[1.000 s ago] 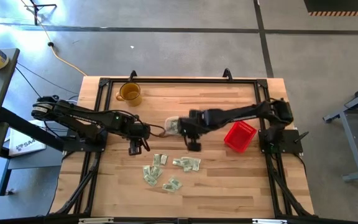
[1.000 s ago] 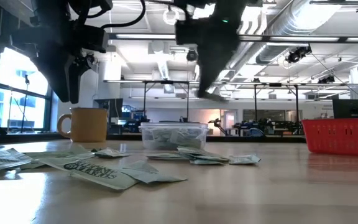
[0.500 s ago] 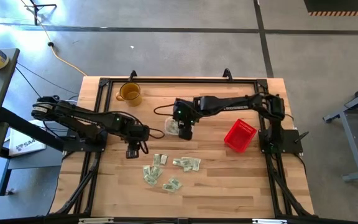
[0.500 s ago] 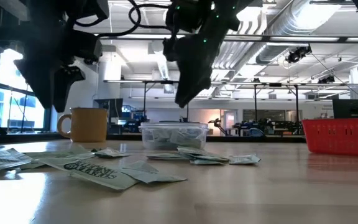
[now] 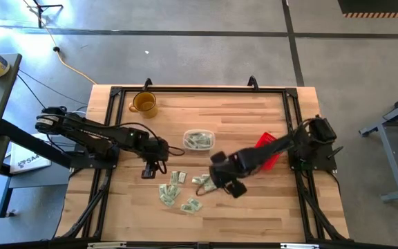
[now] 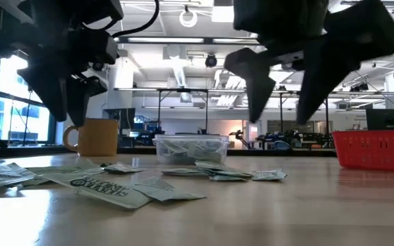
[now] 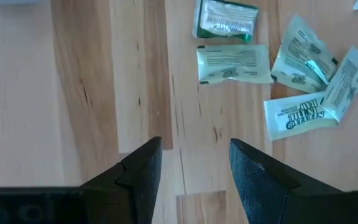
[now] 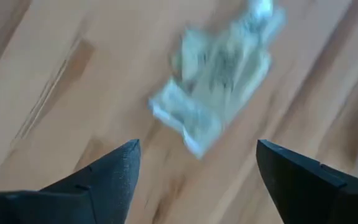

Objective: Pick and place items into bin
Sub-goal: Put the white stevia packet into the transparent bin

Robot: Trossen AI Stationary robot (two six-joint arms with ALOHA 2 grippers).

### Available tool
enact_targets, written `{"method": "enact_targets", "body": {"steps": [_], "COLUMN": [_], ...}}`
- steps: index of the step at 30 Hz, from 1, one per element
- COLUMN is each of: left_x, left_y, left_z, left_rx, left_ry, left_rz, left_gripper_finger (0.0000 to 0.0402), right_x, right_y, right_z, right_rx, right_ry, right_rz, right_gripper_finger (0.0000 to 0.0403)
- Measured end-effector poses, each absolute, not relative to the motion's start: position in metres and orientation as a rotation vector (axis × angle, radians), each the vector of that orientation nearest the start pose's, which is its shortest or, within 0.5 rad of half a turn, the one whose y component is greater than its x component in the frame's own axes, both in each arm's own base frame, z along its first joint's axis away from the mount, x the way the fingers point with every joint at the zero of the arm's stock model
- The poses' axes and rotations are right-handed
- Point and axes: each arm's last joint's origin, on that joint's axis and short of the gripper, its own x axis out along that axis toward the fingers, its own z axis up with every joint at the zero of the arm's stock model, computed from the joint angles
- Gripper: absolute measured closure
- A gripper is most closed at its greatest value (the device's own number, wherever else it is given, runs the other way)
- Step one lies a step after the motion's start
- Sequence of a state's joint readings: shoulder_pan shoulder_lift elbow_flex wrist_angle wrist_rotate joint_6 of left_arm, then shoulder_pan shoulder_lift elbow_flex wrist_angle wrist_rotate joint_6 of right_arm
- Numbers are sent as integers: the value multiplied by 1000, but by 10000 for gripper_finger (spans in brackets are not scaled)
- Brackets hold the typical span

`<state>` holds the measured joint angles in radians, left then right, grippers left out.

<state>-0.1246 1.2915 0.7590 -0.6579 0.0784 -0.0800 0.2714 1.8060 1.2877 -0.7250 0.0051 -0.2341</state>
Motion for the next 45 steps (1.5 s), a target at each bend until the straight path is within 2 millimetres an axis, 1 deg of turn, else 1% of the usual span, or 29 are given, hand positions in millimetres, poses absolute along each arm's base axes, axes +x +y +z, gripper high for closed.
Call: {"method": "enact_targets", "body": {"steps": [2, 4, 7, 12, 15, 17, 20, 23, 26, 28, 31, 33, 36, 39, 40, 41, 42, 45], "left_x": [222, 222, 221, 219, 218, 218, 218, 217, 216, 216, 216, 216, 216, 216, 216, 216, 216, 216], "left_y": [-30, -30, -30, -30, -29, -29, -29, -29, -29, -29, -28, -28, -28, -28, -28, -28, -28, -28], "left_z": [195, 195, 194, 194, 193, 193, 193, 193, 193, 192, 193, 193, 193, 193, 193, 193, 193, 193], "left_rx": [-44, -44, -34, -11, 2, 7, 9, 9, 12, 16, 18, 23, 28, 29, 29, 29, 30, 32], "left_ry": [1200, 1201, 1213, 1238, 1249, 1245, 1249, 1252, 1263, 1272, 1269, 1269, 1268, 1268, 1268, 1268, 1268, 1266], "left_rz": [-130, -129, -134, -146, -148, -150, -148, -147, -138, -131, -128, -122, -117, -116, -116, -116, -116, -110], "left_gripper_finger": [181, 181, 181, 181, 181, 181, 181, 181, 181, 181, 181, 181, 181, 181, 181, 181, 181, 181], "right_x": [344, 344, 338, 333, 340, 344, 347, 347, 349, 346, 342, 339, 340, 345, 347, 350, 355, 371], "right_y": [107, 114, 116, 106, 100, 95, 91, 90, 90, 89, 86, 81, 72, 62, 57, 52, 46, 26], "right_z": [192, 183, 167, 157, 159, 161, 148, 133, 129, 127, 125, 124, 129, 141, 148, 156, 169, 204], "right_rx": [-430, -444, -418, -311, -292, -260, -202, -204, -210, -203, -196, -168, -111, -70, -68, -74, -82, -123], "right_ry": [1110, 1041, 1062, 1119, 1072, 1042, 1089, 1143, 1154, 1192, 1258, 1296, 1334, 1346, 1338, 1314, 1267, 1122], "right_rz": [393, 420, 425, 341, 326, 347, 378, 388, 369, 335, 268, 235, 188, 123, 91, 52, 11, -173], "right_gripper_finger": [95, 97, 101, 117, 131, 141, 150, 153, 153, 158, 187, 222, 291, 363, 382, 391, 392, 376]}}
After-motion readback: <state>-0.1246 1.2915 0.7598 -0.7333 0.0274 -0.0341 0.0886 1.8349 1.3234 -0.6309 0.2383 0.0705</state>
